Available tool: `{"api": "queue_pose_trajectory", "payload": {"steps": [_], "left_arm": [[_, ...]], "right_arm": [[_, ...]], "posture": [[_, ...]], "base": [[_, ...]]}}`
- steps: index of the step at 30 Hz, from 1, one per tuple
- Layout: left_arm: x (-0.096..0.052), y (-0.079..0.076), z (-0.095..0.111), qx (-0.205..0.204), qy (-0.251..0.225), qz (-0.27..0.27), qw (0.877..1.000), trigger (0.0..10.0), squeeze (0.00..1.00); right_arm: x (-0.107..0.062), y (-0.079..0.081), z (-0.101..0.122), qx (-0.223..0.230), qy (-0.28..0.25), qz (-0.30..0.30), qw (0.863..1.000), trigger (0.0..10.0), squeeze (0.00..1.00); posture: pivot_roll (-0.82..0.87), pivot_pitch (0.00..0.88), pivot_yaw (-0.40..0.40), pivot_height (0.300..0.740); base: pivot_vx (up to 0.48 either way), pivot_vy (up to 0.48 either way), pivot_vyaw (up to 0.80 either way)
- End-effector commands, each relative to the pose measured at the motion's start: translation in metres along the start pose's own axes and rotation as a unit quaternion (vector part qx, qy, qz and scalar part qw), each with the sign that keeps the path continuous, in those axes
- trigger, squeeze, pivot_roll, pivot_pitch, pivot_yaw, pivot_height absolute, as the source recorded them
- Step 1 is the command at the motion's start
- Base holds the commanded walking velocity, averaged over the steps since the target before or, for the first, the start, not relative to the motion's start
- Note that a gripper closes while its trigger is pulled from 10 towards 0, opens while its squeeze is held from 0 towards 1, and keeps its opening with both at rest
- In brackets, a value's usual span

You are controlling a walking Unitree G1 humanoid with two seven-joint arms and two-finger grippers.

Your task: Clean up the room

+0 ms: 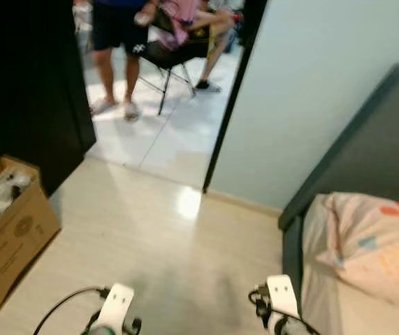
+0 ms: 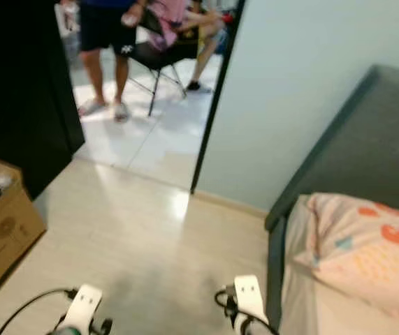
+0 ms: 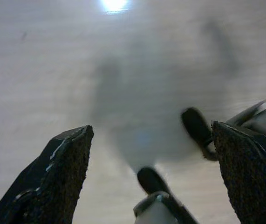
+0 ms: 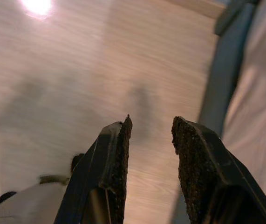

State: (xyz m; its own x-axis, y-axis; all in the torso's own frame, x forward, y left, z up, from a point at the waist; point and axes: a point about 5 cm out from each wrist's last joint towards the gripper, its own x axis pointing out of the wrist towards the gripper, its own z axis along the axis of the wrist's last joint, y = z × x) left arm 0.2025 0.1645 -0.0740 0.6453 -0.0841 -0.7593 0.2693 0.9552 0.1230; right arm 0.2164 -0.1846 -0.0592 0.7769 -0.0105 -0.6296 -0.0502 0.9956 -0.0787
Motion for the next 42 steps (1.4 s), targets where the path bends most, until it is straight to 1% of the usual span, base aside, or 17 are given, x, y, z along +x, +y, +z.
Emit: {"api": "queue_pose_trajectory", "payload": {"steps": [1,42], "left_arm": [[-0.0008,-0.0054,-0.0057,0.0,0.01,-0.009,1.0,10.0,0.0],[-0.0004,-0.0044,-0.0037,-0.003,0.007,-0.008,1.0,10.0,0.0]], "right_arm": [[-0.001,-0.0029,-0.0036,-0.003,0.01,-0.004,1.0,10.0,0.0],[-0.001,-0.0025,-0.004,-0.004,0.012,-0.007,1.0,10.0,0.0]], "posture": [[-0.05,0.0,-0.021,0.74],[-0.06,0.0,-0.018,0.74]], "base": [[0.0,0.0,-0.8],[0.0,0.0,-0.8]]}}
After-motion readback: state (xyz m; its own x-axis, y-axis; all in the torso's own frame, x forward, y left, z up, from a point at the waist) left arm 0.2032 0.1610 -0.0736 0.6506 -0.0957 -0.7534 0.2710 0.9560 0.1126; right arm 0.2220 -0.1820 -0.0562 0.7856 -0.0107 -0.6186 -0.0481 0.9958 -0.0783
